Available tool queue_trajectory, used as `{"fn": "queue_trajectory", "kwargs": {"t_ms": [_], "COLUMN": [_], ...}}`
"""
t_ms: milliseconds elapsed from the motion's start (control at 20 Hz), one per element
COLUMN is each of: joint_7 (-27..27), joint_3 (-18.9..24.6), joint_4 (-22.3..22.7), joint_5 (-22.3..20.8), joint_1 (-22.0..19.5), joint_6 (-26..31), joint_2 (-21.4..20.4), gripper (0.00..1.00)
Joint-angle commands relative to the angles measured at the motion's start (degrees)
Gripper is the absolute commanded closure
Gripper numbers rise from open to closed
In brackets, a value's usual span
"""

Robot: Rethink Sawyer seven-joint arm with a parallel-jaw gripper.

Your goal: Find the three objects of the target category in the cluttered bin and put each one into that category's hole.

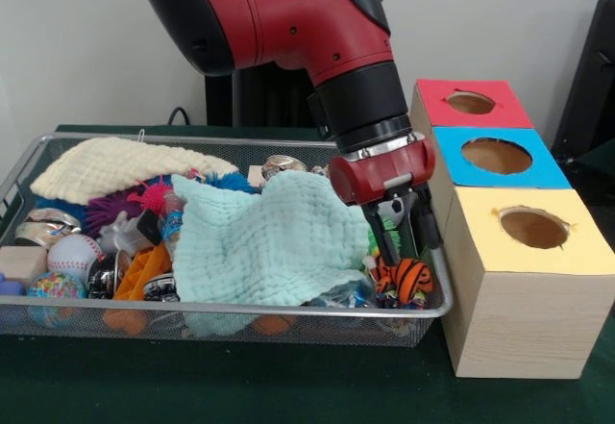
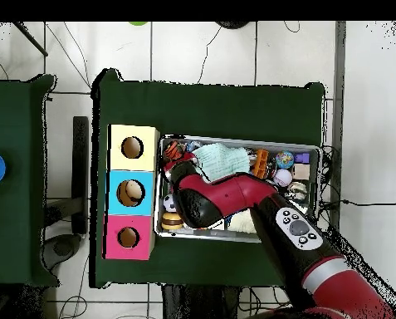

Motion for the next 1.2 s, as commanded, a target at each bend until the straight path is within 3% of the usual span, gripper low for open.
{"fn": "queue_trajectory", "kwargs": {"t_ms": [50,750,1200], "joint_7": [1.07,3.71,3.57], "joint_3": [-1.70,-4.59,-4.16], "joint_4": [-0.03,0.12,0.24], "joint_5": [-1.82,-2.08,-2.10], "joint_1": [-1.03,2.15,2.03], "joint_6": [7.79,5.33,5.20], "joint_2": [-0.13,0.19,1.56], "gripper": [0.00,0.00,0.00]}}
